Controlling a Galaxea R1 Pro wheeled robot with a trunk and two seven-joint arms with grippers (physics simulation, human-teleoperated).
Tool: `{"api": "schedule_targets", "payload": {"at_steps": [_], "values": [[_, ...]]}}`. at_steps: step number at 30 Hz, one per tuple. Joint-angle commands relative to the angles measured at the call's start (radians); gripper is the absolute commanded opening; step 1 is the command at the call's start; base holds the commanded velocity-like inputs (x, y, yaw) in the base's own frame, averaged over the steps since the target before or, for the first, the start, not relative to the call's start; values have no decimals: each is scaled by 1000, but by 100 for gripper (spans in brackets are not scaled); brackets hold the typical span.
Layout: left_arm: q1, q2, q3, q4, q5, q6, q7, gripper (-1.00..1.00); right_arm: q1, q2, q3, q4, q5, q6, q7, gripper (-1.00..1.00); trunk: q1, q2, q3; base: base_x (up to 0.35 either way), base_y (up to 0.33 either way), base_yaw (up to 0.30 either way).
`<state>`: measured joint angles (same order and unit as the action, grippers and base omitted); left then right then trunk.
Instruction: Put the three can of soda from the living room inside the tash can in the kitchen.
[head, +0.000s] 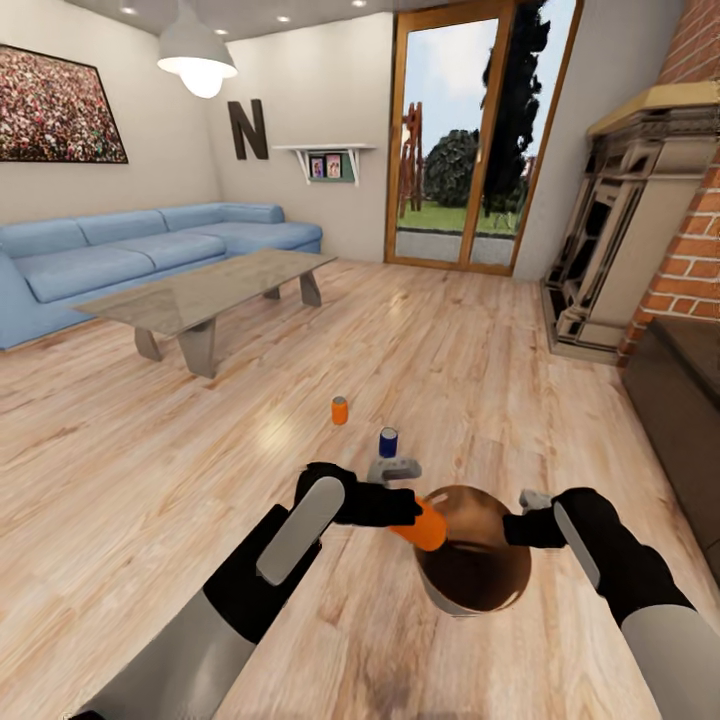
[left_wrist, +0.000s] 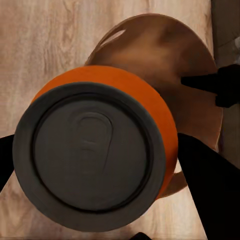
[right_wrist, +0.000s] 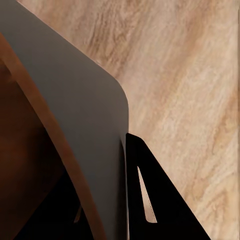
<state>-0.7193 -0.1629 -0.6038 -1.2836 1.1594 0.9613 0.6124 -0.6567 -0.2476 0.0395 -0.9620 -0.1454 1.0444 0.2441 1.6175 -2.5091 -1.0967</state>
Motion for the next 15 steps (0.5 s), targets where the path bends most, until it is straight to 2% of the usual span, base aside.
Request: {"api": "schedule_targets", "payload": {"at_steps": [1,3,4,6,8,12,15], "values": [[-6,0,-1,33,0,-1,0,-100,2,1,4,-15,-30,3,6,-100,0,0,4,0,0,0],[-9,-1,-2,51,-1,-2,0,-100,5,2,19,-31,-32,3,7,-100,-1,1,12,0,0,0],[-11,0,-2,62,-2,-2,0,-100,7,4,49,-42,-34,3,8,-100,-2,1,16,0,0,0],[-12,0,-2,68,-3,-3,0,-100,8,6,80,-49,-37,3,9,-100,-3,1,23,0,0,0],[-12,0,-2,71,-4,-3,0,-100,9,21,103,-52,-39,3,10,-100,-4,2,31,0,0,0],[-12,0,-5,73,-4,-5,0,-100,10,60,116,-54,-38,3,9,-100,-5,3,47,0,0,0],[-12,0,-30,73,-5,-12,0,-100,11,81,119,-55,-36,3,9,-100,-6,3,50,0,0,0]]}}
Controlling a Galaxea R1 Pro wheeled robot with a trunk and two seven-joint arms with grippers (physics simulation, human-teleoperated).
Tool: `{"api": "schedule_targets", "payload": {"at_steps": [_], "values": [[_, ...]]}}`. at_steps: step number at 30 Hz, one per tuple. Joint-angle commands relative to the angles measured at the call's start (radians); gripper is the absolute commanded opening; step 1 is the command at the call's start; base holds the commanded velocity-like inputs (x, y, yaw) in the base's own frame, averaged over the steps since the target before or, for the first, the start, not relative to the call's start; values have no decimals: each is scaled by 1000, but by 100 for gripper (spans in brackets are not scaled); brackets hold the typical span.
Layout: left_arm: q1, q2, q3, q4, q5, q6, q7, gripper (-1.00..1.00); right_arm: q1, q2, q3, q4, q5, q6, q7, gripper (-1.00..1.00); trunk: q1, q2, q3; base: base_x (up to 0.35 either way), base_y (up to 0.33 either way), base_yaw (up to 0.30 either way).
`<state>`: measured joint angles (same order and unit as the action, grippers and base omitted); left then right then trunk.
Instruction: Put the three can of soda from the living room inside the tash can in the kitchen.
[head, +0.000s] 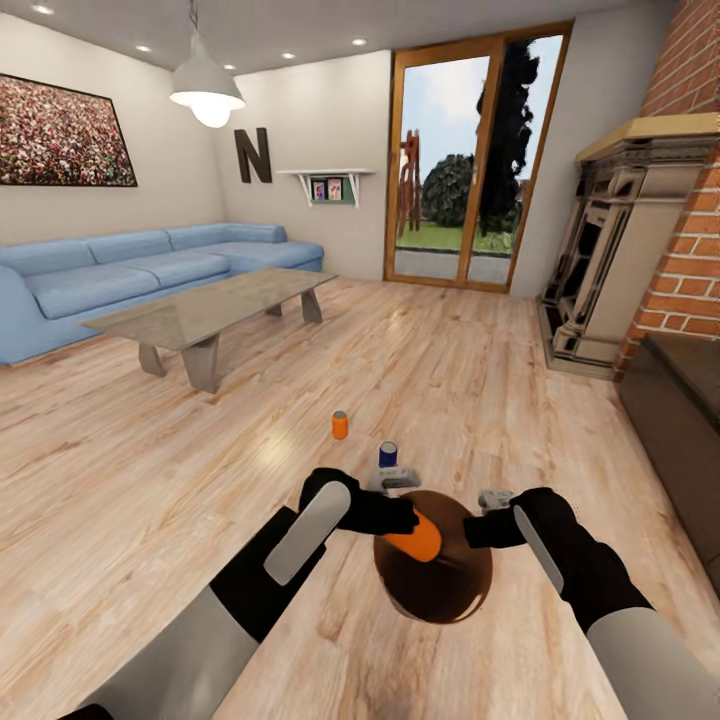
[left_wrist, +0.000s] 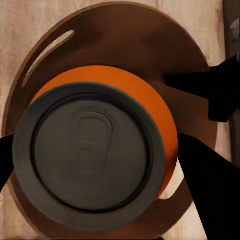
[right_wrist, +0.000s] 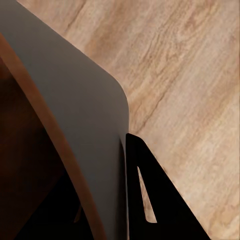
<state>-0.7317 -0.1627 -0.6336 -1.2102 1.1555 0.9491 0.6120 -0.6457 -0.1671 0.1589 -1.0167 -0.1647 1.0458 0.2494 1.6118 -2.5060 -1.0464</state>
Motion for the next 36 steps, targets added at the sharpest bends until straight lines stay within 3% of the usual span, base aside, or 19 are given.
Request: {"api": "schedule_targets", "payload": {"at_steps": [1,7,8,13,19,21,25,27,28,30,31,32,33,34,36], "values": [[0,0,-11,0,-1,-4,0,-100,0,6,0,0,-16,1,4,-100,0,0,0,0,0,0],[0,-1,-38,84,-1,-31,-13,-100,1,12,3,0,-18,1,4,-100,0,0,0,0,0,0],[-1,-1,-47,101,-1,-43,-20,100,1,12,4,0,-19,1,5,-100,0,0,0,0,0,0],[-1,-1,-64,132,-46,-65,-38,100,1,12,4,-1,-19,1,5,-100,0,0,0,0,0,0],[-1,9,-57,122,-59,-105,-40,100,0,11,3,-1,-19,1,4,-100,0,0,0,0,0,0],[6,27,-41,65,-60,-168,-36,100,0,11,-1,0,-17,1,4,-100,0,0,0,23,62,0],[32,74,-33,-49,-61,-206,-28,100,0,10,-4,0,-15,1,4,-100,0,0,0,92,205,0],[54,109,10,-115,-61,-217,-28,100,0,10,-6,0,-12,1,3,-100,0,0,0,98,180,0],[59,113,24,-123,-60,-217,-28,100,0,10,-7,0,-12,1,2,-100,0,0,0,61,112,0],[74,121,93,-148,-56,-217,-29,100,-1,11,-9,3,-10,1,0,-100,-1,0,4,35,65,0],[95,125,153,-170,-57,-214,-29,100,-1,11,-10,6,-10,1,-1,-100,-1,0,8,20,37,0],[109,126,182,-182,-57,-212,-29,100,-1,11,-11,7,-9,1,-1,-100,-1,1,12,16,29,0],[137,128,234,-203,-58,-211,-29,100,-1,11,-12,8,-9,1,-2,-100,-2,1,16,10,19,0],[169,144,302,-228,-59,-211,-31,100,-1,11,-13,9,-10,1,-3,-100,-2,1,19,5,10,0],[198,178,352,-243,-58,-217,-35,100,-2,7,-14,10,-10,1,-3,-100,-3,2,27,3,6,-3]]}}
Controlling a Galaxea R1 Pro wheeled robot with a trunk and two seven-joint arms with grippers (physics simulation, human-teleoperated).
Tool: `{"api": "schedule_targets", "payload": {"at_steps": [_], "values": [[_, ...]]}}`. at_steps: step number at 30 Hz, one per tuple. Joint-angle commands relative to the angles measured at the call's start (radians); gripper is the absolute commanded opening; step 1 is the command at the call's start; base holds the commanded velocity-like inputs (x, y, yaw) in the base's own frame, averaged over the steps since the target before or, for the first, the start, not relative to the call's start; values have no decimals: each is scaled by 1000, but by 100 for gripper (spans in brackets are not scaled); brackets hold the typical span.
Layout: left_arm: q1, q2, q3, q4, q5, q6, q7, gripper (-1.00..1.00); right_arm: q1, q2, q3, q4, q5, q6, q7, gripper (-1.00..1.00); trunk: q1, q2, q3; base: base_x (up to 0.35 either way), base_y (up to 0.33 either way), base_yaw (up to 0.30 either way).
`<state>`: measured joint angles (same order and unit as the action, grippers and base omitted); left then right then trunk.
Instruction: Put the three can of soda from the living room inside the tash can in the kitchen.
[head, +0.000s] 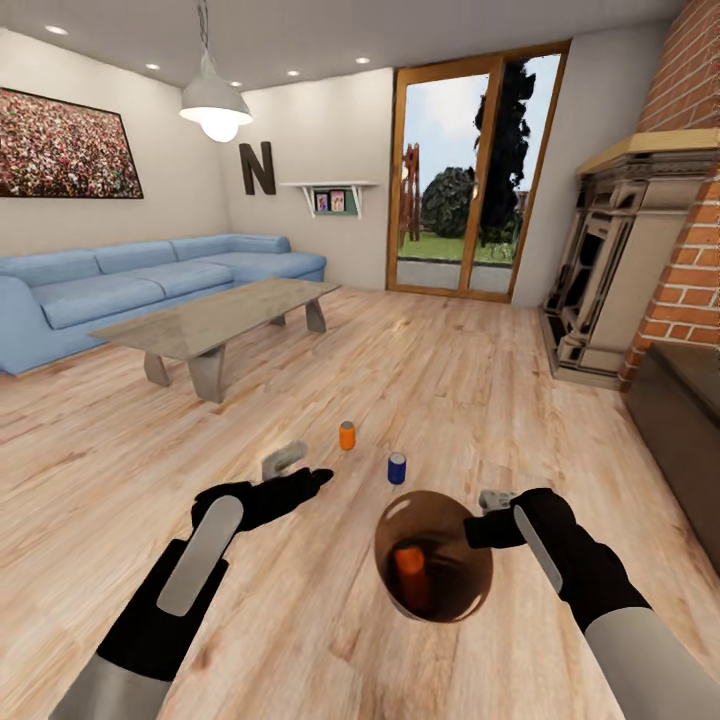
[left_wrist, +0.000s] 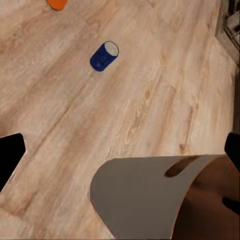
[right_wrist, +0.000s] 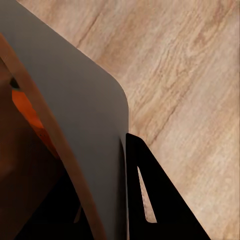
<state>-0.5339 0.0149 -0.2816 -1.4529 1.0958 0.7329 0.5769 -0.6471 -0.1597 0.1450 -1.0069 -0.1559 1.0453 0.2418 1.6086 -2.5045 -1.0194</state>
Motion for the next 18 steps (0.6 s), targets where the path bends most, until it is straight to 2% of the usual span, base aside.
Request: {"api": "schedule_targets", "payload": {"at_steps": [1,2,4,5,6,7,8,10,12,14,18], "values": [[64,43,53,-26,2,-6,-14,100,-1,-7,-2,0,-19,2,4,-100,0,0,4,1,2,-132],[80,51,69,-31,2,-6,-20,100,-1,-8,-2,0,-19,2,4,-100,-1,1,8,1,2,-163],[156,74,156,-29,2,-9,-78,100,-7,-13,-2,0,-19,2,4,-100,-1,1,12,0,1,-228],[205,67,177,289,-23,-172,-162,100,-13,-31,-4,7,-20,2,4,-100,-1,1,12,31,5,-287],[204,66,169,326,-34,-194,-176,100,-13,-32,-4,8,-20,2,4,-100,-1,1,12,72,18,-288],[201,63,150,405,-72,-244,-231,100,-14,-33,-5,10,-21,2,4,-100,-1,1,12,193,67,-289],[198,58,130,486,-143,-294,-320,100,-22,-55,-7,11,-23,2,4,-100,-1,1,12,324,78,-230],[197,58,128,491,-149,-296,-326,100,-23,-69,-8,11,-25,2,5,-100,-1,1,12,334,45,-136],[195,57,126,497,-170,-293,-330,100,-24,-80,-17,11,-28,2,7,-100,-1,1,12,344,17,-51],[190,55,126,521,-203,-289,-331,100,-25,-83,-43,12,-29,2,9,-100,-1,1,12,347,7,-21],[152,38,125,610,-232,-288,-328,100,-25,-85,-85,11,-27,2,7,-100,-1,1,12,348,3,-8]]}}
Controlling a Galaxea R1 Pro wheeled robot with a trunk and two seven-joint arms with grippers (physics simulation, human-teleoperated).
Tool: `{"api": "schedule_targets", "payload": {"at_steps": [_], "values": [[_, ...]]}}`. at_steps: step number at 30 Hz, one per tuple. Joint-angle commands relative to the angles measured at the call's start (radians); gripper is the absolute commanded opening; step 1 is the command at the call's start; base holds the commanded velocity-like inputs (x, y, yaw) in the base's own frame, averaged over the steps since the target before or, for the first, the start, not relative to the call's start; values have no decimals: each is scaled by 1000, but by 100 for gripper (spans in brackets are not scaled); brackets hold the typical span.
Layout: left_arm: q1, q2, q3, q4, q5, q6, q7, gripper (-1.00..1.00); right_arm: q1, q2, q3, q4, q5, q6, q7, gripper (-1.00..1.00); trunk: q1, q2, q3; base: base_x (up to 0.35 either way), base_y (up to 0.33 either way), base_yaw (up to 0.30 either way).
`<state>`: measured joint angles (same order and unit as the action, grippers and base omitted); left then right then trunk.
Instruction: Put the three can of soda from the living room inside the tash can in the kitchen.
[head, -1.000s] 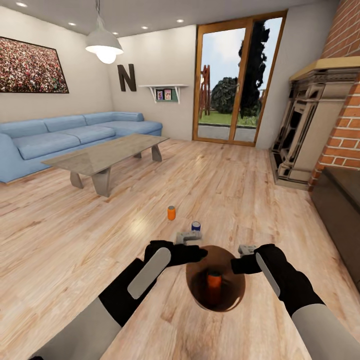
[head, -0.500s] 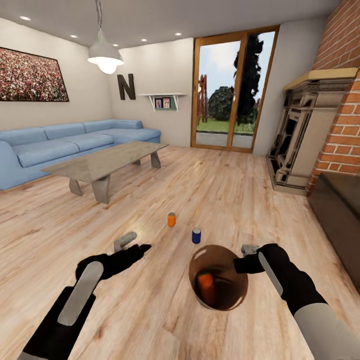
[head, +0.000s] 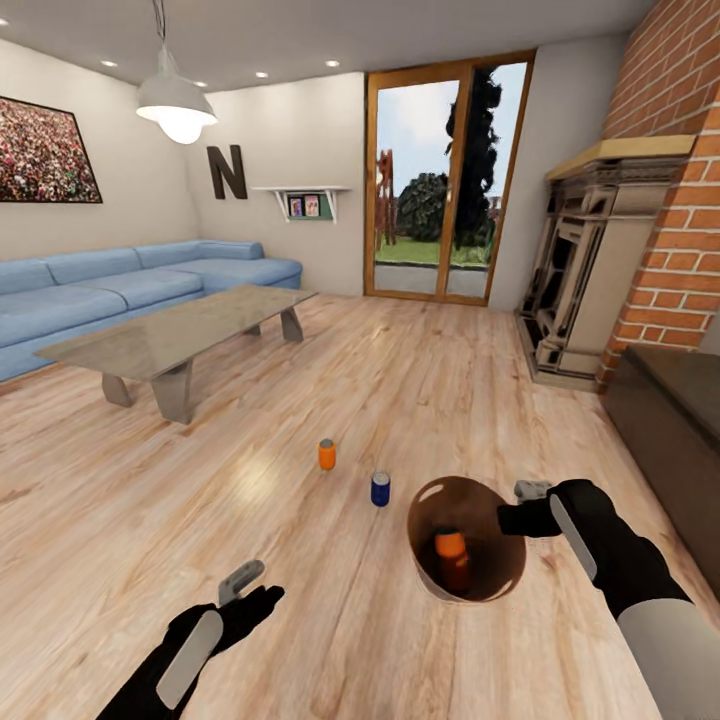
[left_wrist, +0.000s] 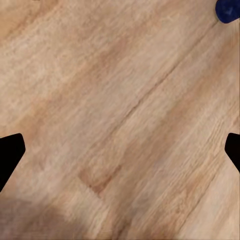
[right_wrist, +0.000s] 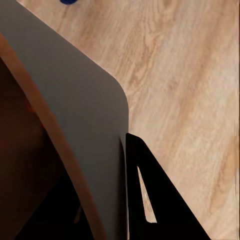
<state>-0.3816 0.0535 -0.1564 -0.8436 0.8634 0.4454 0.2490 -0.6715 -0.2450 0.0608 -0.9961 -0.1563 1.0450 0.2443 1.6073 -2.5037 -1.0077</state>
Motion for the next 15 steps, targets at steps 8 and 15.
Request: {"api": "schedule_targets", "payload": {"at_steps": [8,15], "values": [[-75,-80,-46,142,-133,2,138,100,0,3,-20,-5,-25,2,4,-100,0,0,0,349,0,-40],[-83,-99,-51,176,-161,-5,186,100,-1,2,-21,-5,-23,2,1,-100,0,0,0,349,0,-269]]}}
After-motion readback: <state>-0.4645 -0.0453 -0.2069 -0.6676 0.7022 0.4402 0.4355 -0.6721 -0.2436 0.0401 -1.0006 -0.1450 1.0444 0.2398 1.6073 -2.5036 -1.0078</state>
